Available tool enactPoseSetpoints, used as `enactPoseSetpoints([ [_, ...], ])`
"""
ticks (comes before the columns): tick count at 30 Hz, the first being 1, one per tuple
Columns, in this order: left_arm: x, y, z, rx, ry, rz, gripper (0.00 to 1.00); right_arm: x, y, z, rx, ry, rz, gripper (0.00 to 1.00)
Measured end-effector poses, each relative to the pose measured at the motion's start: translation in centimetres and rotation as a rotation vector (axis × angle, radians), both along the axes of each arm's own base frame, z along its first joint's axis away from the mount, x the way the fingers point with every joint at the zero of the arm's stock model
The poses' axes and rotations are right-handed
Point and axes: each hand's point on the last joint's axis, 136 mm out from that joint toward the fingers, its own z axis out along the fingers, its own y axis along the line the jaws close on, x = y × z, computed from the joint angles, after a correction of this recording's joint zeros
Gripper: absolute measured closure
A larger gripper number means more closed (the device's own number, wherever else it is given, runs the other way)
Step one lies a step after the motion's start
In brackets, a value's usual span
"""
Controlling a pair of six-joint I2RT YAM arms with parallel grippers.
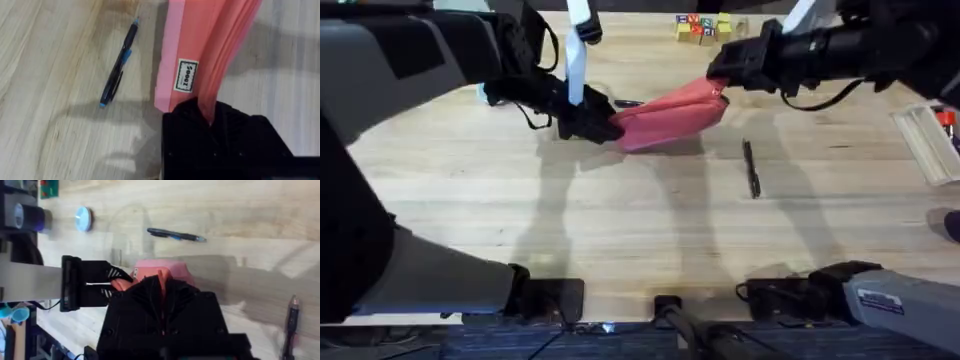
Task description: Unzip the bag, pick up the pens from the table one at a time and place them inside, then zip the bag closed.
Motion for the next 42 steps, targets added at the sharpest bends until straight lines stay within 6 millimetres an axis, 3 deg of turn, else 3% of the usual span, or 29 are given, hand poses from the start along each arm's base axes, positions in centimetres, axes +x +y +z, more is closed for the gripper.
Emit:
enactPoseSetpoints([
  [5, 0.2, 0.0, 0.2, -0.002, -0.006, 0.000, 0.959, 0.6, 0.1, 1.7, 0.008, -0.038, -0.001, 0.970],
  [11, 0.0, 1.0, -0.9, 0.079, 0.010, 0.016, 0.959, 1.9, 0.1, 8.3, 0.048, -0.221, -0.007, 0.971],
  [13, 0.1, 1.1, -0.9, 0.080, 0.008, 0.017, 0.959, 1.8, 0.0, 9.5, 0.055, -0.253, -0.008, 0.971],
  [30, 0.1, 1.1, -0.9, 0.081, 0.008, 0.018, 0.959, 1.7, 0.0, 9.5, 0.054, -0.248, -0.008, 0.966],
  [31, 0.1, 1.1, -0.9, 0.081, 0.008, 0.018, 0.959, 1.7, 0.0, 9.4, 0.054, -0.246, -0.009, 0.916],
  [37, 0.1, 1.1, -0.9, 0.081, 0.008, 0.018, 0.959, 1.0, -0.1, 8.4, 0.025, -0.210, 0.010, 0.073],
  [38, 0.1, 1.1, -0.9, 0.081, 0.008, 0.018, 0.959, 0.7, -0.2, 8.1, 0.013, -0.203, 0.019, 0.021],
  [42, 0.1, 1.1, -0.9, 0.081, 0.008, 0.018, 0.959, -0.7, -0.5, 7.2, -0.036, -0.175, 0.061, 0.006],
])
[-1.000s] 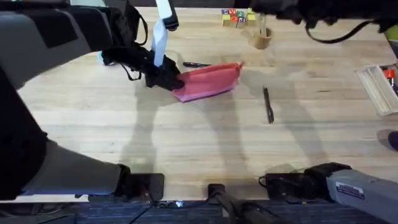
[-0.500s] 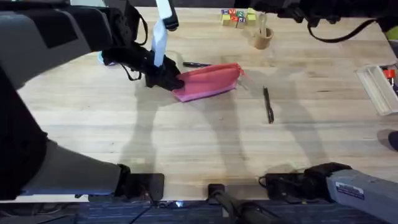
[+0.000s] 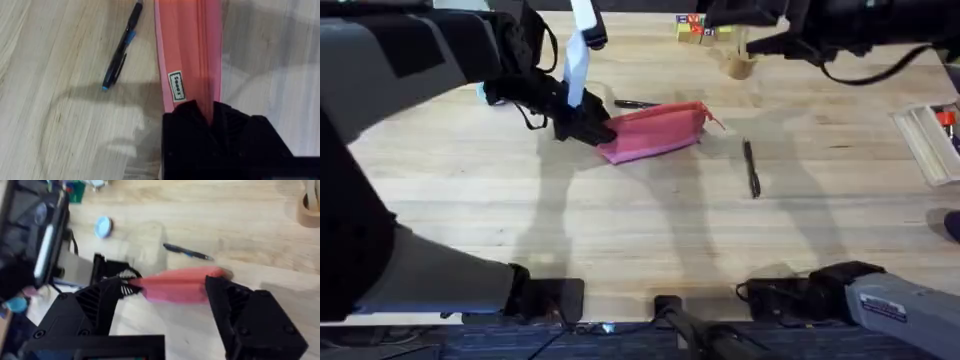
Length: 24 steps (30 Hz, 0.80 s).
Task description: Unzip the bag, pick up the pens from the table one at a time and place them inside, then zip the bag closed.
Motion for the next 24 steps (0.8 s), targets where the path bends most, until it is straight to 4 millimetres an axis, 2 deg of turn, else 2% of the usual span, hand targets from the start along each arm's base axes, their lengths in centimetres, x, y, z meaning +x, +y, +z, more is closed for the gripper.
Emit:
enactPoseSetpoints([
  [9, 0.0, 0.0, 0.0, 0.000, 0.000, 0.000, 0.959, -4.2, -0.8, 0.4, -0.159, -0.075, 0.153, 0.006],
  [15, -0.1, 0.0, 0.0, 0.000, 0.005, 0.000, 0.959, -6.7, -1.3, -0.6, -0.261, -0.076, 0.265, 0.006],
  [18, -0.1, 0.0, 0.0, 0.000, 0.007, 0.000, 0.959, -7.3, -1.5, -1.2, -0.311, -0.088, 0.328, 0.005],
  [24, -0.2, 0.0, 0.0, 0.000, 0.009, 0.000, 0.959, -7.4, -1.5, -1.2, -0.382, -0.160, 0.414, 0.004],
])
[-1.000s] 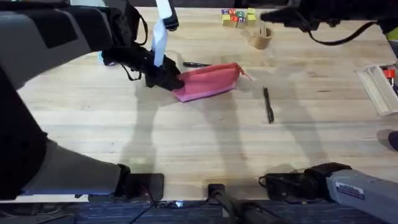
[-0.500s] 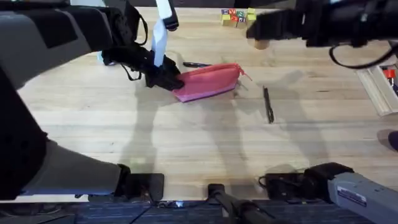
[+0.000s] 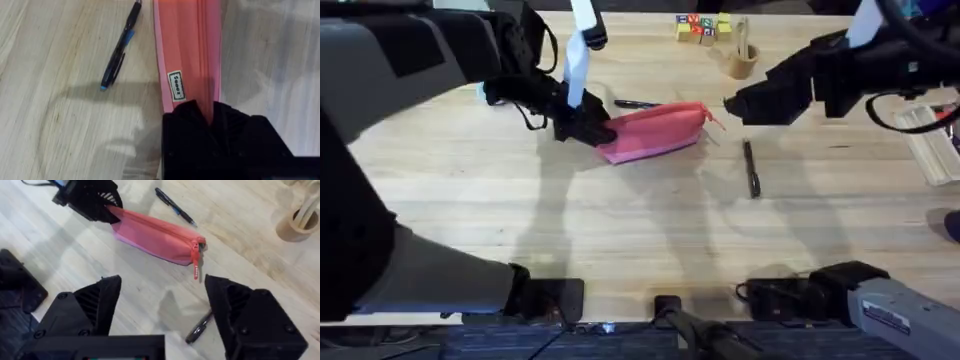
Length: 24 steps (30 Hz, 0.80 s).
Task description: Unzip the bag, pick up the pens from the table one at a time and place them inside, then zip the bag closed.
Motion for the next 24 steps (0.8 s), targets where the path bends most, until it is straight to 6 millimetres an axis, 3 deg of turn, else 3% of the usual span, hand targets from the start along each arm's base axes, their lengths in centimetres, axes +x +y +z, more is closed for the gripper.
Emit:
enactPoseSetpoints([
  [18, 0.0, 0.0, 0.0, 0.000, 0.000, 0.000, 0.959, 0.0, -0.1, 0.0, -0.038, -0.039, 0.051, 0.004],
  [24, 0.0, 0.0, 0.0, 0.000, 0.000, 0.000, 0.959, 0.3, -1.2, -0.6, -0.104, -0.041, 0.012, 0.004],
])
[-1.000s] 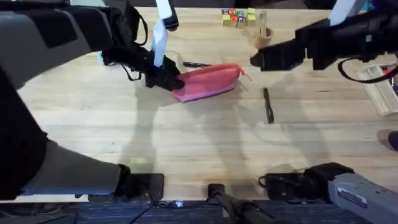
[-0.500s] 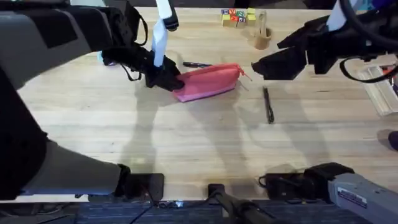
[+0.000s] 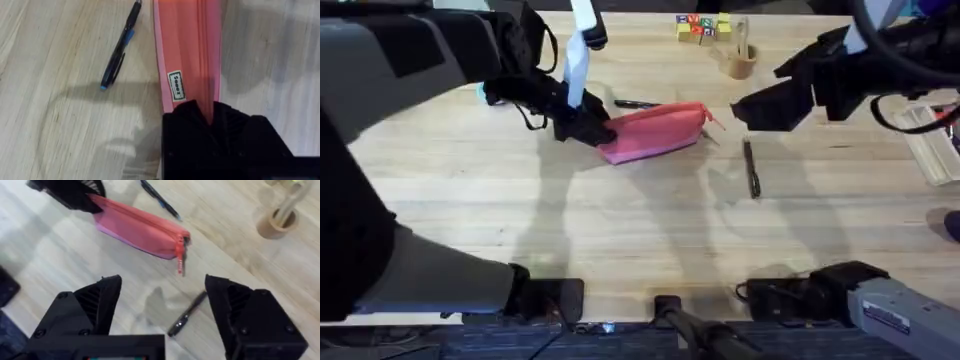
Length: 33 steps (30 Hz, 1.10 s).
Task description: Unzip the bag, pick up the pens from the table one at a time and place them inside, then zip the bag closed.
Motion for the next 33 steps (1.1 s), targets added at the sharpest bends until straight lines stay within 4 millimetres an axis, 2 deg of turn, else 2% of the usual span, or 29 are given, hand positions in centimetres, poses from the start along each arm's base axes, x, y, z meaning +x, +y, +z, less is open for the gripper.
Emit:
enactPoseSetpoints([
  [7, 0.0, 0.0, 0.0, 0.000, 0.000, 0.000, 0.959, 0.4, -0.8, -0.5, -0.044, -0.001, -0.029, 0.004],
  [11, 0.0, 0.0, 0.0, 0.000, 0.000, 0.000, 0.959, 0.9, -0.7, -1.5, -0.055, 0.035, -0.030, 0.004],
  [23, 0.0, 0.0, 0.0, 0.000, 0.000, 0.000, 0.959, 2.5, -0.3, -5.8, -0.078, 0.182, -0.021, 0.004],
  [33, 0.0, 0.0, 0.0, 0.000, 0.000, 0.000, 0.959, 4.3, 0.3, -10.4, -0.104, 0.299, 0.004, 0.004],
])
